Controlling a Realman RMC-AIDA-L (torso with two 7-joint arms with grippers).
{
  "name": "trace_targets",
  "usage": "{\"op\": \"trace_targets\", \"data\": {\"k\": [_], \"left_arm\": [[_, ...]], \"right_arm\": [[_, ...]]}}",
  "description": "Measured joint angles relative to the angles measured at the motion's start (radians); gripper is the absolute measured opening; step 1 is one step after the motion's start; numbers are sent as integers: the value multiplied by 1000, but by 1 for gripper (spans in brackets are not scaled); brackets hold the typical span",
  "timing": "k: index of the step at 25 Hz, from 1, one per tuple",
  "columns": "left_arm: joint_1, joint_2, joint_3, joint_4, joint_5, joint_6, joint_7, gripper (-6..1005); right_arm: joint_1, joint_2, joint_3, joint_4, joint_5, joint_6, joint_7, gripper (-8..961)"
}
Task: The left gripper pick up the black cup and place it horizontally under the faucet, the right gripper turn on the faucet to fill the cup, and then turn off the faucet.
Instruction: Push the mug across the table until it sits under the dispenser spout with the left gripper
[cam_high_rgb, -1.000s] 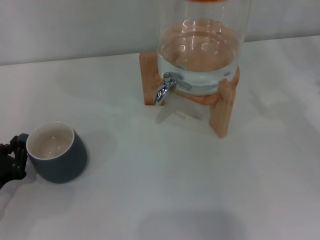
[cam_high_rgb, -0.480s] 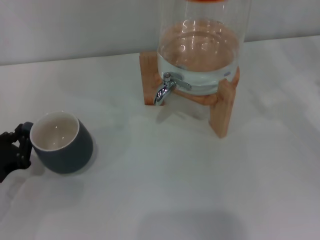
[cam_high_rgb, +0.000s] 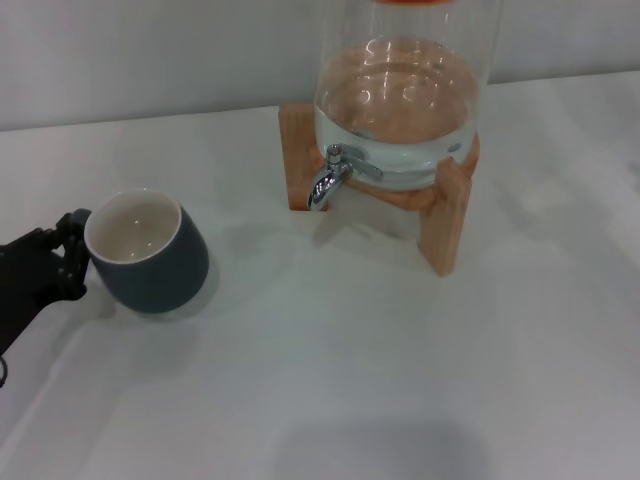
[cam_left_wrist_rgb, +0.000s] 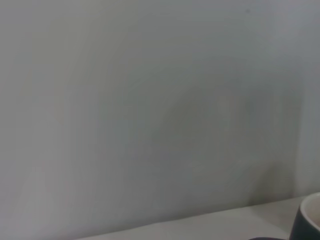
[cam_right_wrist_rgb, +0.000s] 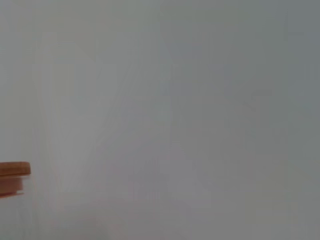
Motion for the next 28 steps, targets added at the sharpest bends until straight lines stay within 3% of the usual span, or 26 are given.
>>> {"op": "trace_targets", "data": {"k": [11,28], "left_arm": [[-107,0,31,-69,6,55,-4,116],[-172,-2,182,-62,6,124,-85,115]], "right_arm": [[6,0,-10,0,0,2,0,678],[6,2,-11,11,0,19,0,678]]}}
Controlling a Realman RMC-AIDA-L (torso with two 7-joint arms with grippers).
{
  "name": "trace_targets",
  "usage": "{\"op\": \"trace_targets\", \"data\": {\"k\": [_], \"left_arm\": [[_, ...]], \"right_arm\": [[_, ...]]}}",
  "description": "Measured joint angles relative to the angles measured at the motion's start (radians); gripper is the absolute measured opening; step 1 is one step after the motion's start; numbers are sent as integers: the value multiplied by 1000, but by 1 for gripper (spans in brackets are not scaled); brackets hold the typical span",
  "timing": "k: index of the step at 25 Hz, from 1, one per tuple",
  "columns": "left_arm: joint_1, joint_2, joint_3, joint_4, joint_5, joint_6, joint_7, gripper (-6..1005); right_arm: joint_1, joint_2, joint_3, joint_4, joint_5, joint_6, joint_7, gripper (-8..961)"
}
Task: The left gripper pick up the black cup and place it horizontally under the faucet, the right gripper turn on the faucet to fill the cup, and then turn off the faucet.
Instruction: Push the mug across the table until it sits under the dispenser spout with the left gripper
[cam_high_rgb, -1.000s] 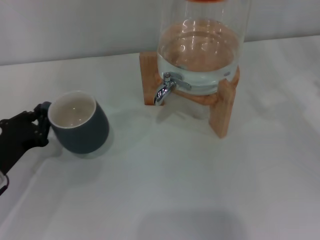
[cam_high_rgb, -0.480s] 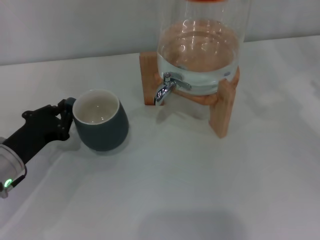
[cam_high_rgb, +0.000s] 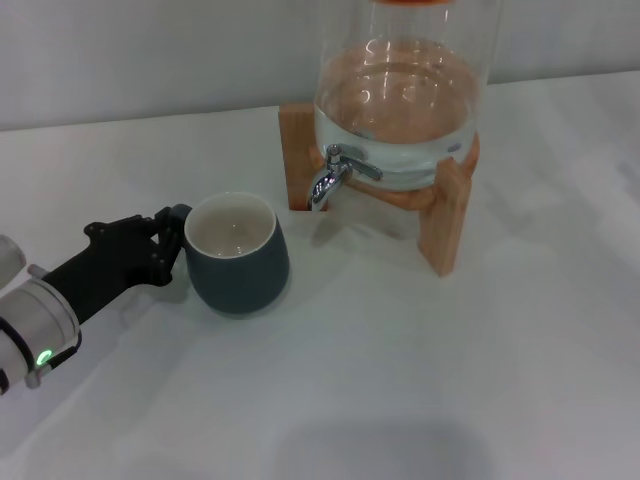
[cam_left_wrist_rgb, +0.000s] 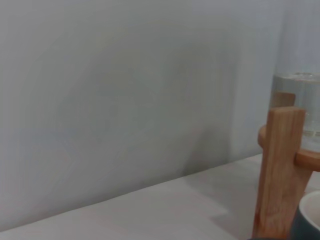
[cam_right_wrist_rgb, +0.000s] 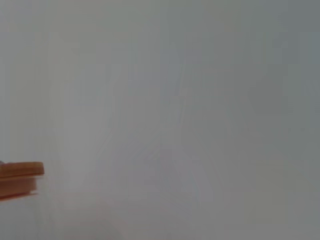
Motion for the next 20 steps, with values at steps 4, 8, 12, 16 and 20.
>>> {"op": "trace_targets", "data": {"k": [4,8,12,16,20], "left_arm": [[-14,0,32,2,0,0,-20,115],[-28,0,56,4,0,0,-32,115],[-42,3,104,10,0,4,-76,115],[-46,4,114,38,43,32,-123,115],[-51,2,115,61,95,52,-174,115]], "right_arm": [[0,0,0,0,0,7,0,678],[1,0,-1,0,0,9,0,679],[3,0,-2,1,0,13,0,679],[3,0,-2,2,0,17,0,679],[2,0,-2,2,0,20,0,679]]}}
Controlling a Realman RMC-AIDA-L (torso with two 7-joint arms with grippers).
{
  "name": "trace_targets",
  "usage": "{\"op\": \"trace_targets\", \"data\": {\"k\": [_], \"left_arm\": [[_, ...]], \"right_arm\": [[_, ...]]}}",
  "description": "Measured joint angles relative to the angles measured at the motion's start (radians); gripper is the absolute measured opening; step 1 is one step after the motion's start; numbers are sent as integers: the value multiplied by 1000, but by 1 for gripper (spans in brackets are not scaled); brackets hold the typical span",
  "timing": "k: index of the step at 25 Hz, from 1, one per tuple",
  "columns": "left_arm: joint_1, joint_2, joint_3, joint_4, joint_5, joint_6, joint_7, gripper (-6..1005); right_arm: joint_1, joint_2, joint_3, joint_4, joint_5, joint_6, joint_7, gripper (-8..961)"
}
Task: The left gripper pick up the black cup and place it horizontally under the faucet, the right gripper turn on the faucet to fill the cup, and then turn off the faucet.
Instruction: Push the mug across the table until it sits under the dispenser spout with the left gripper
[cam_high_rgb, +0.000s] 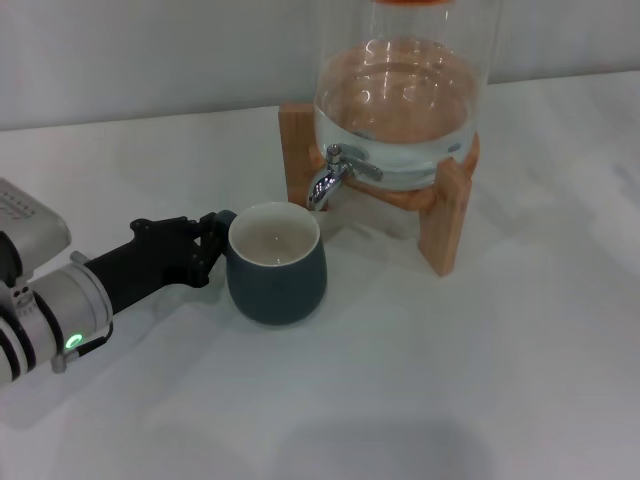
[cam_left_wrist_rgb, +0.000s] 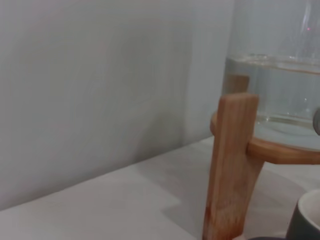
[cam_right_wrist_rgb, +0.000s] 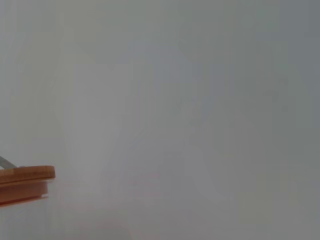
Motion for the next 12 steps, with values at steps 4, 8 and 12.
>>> {"op": "trace_targets", "data": {"k": [4,8,12], "left_arm": [[-2,-1,0,10,4,1,-7,115],[-7,-1,1,17,5,14,-7,115],[-16,-1,1,18,6,33,-7,115]], "right_arm": [[-1,0,1,0,0,1,0,679],[-2,0,2,0,0,1,0,679],[-1,0,1,2,0,1,0,679]]}}
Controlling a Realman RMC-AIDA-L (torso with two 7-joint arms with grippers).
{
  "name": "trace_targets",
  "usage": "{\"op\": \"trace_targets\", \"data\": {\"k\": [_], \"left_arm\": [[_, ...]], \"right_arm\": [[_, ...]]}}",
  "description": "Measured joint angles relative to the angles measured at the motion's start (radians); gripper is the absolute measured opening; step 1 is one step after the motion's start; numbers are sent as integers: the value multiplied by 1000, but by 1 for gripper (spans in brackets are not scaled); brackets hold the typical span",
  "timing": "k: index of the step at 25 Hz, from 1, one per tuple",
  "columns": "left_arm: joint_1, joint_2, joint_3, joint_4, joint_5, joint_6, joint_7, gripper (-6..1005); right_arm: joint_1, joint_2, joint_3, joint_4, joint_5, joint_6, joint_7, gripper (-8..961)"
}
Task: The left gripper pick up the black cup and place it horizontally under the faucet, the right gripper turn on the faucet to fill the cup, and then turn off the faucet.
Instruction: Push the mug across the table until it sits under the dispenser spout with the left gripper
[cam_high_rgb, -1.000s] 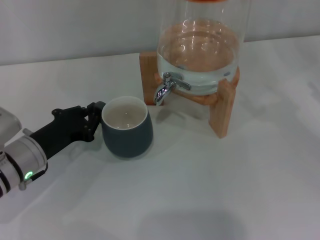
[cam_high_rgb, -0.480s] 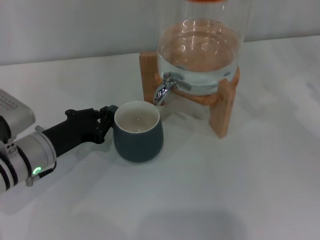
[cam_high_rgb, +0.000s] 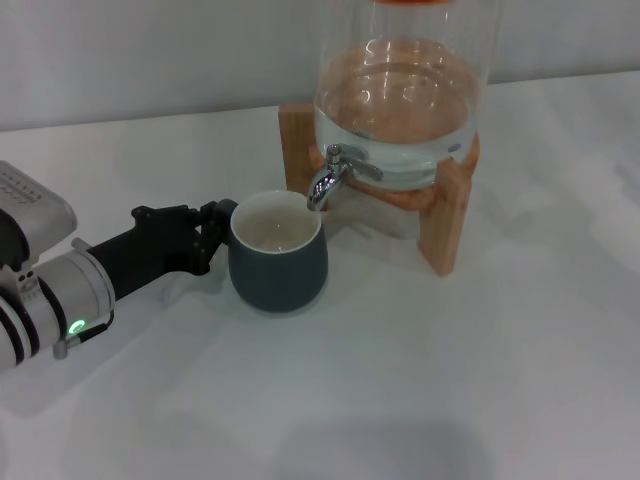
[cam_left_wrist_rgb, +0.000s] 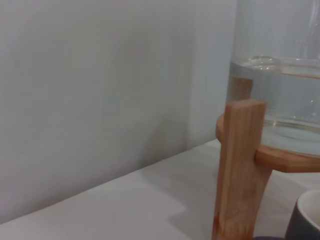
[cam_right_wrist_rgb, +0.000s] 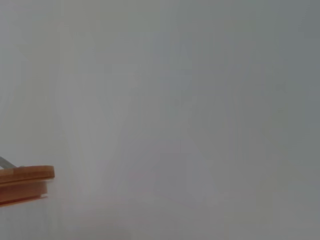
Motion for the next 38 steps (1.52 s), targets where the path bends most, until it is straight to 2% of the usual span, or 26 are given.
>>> {"op": "trace_targets", "data": {"k": [18,24,38], "left_arm": [[-48,-6,51,1,-4,30,2,116],[-51,-8,97,1,-7,30,-21,116],[-45,-8,104,2,-8,31,-19,115]], "right_arm": [[6,0,1,23,0,-1,-8,678],[6,0,0,23,0,1,-5,678],[1,0,5,23,0,13,-2,678]]}}
